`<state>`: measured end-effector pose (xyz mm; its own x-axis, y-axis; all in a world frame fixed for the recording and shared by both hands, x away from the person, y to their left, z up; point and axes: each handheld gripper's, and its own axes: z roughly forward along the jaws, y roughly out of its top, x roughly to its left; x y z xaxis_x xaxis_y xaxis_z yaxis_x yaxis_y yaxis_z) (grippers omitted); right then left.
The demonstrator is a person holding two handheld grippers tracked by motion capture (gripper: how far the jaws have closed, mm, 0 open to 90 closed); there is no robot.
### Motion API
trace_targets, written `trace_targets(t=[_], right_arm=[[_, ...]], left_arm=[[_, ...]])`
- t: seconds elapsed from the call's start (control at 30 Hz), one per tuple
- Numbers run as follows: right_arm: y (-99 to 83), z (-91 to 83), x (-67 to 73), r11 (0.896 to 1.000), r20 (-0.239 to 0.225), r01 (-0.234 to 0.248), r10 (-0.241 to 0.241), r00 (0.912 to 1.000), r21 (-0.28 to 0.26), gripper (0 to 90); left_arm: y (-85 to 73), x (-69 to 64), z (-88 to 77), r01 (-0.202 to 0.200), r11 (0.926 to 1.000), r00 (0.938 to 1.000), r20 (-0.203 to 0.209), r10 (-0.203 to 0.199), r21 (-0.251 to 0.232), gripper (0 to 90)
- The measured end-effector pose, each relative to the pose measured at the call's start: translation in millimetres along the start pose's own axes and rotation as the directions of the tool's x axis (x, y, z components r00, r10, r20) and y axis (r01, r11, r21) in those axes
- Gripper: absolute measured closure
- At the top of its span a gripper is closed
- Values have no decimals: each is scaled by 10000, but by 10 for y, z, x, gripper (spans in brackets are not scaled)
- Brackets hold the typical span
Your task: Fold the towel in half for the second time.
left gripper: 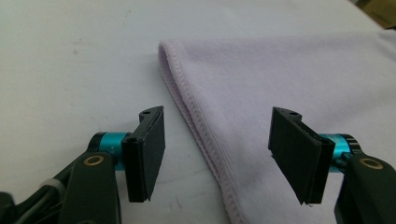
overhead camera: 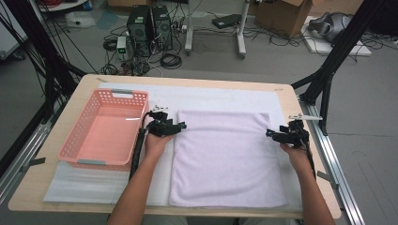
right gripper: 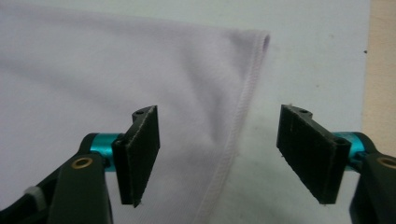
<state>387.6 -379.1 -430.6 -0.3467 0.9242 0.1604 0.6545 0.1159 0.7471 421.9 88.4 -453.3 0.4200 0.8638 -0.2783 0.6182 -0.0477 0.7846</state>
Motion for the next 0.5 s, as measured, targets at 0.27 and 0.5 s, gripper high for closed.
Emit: trace_targets(t=[0.27, 0.5], right_arm=[[126, 279, -45, 9977, 613, -217, 178, 9980, 635, 463], [189, 357, 14, 9955, 577, 129, -184, 9982, 942, 780]], left_arm=[[144, -145, 212, -1092, 9926, 9887, -978, 1140, 532, 407], [176, -200, 286, -1272, 9903, 9870, -913, 1319, 554, 695]])
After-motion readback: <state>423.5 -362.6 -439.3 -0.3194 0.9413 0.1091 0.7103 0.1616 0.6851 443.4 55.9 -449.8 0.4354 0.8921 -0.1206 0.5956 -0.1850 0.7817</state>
